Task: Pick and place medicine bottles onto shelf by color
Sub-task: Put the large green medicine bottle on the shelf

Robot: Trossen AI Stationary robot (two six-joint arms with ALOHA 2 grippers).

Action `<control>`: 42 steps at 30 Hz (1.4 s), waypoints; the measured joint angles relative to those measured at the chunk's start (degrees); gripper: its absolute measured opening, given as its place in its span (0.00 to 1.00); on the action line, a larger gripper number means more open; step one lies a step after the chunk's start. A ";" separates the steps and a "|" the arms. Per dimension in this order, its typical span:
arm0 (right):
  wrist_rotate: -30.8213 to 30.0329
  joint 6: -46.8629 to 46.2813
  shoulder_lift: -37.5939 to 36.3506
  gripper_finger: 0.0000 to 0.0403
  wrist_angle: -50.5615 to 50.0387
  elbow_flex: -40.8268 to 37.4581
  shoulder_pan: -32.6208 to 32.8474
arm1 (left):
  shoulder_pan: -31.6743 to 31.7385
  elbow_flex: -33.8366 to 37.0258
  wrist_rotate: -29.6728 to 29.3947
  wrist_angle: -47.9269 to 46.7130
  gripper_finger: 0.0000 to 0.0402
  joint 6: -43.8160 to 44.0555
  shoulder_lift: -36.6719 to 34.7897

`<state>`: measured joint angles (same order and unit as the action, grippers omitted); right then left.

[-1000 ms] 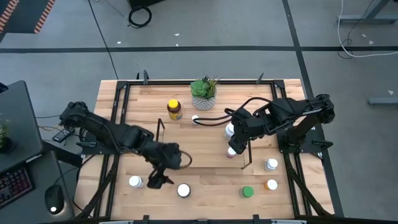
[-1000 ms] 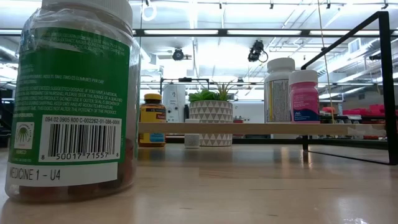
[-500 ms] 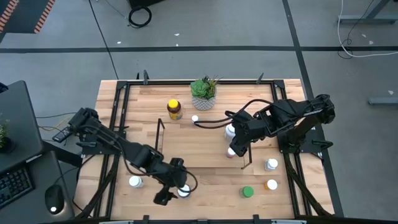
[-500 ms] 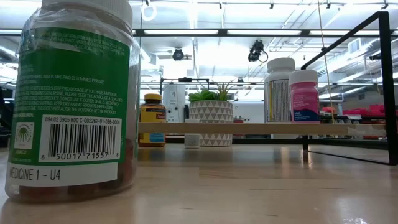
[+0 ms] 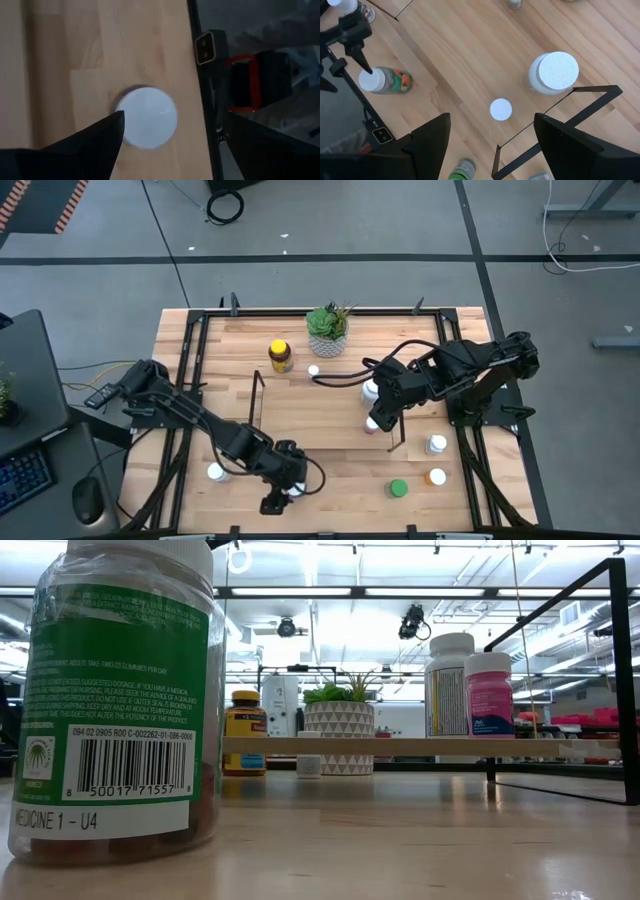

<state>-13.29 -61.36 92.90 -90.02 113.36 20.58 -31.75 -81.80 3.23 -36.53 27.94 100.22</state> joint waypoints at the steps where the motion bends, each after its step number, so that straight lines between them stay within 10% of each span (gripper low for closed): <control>1: -0.21 0.00 0.00 0.73 0.05 0.00 0.00 | -0.12 0.00 -0.48 0.37 0.84 0.00 0.33; 11: -0.50 -0.55 0.03 0.73 0.03 0.00 0.00 | -0.14 0.02 -7.49 -0.59 0.84 -1.55 1.58; 42: -0.87 -0.57 0.04 0.73 0.03 0.00 -0.02 | -0.19 0.02 -4.48 -0.11 0.84 -1.81 5.23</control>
<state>-14.16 -61.93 92.95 -90.00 113.36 20.56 -31.94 -81.78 -1.25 -36.64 26.13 105.45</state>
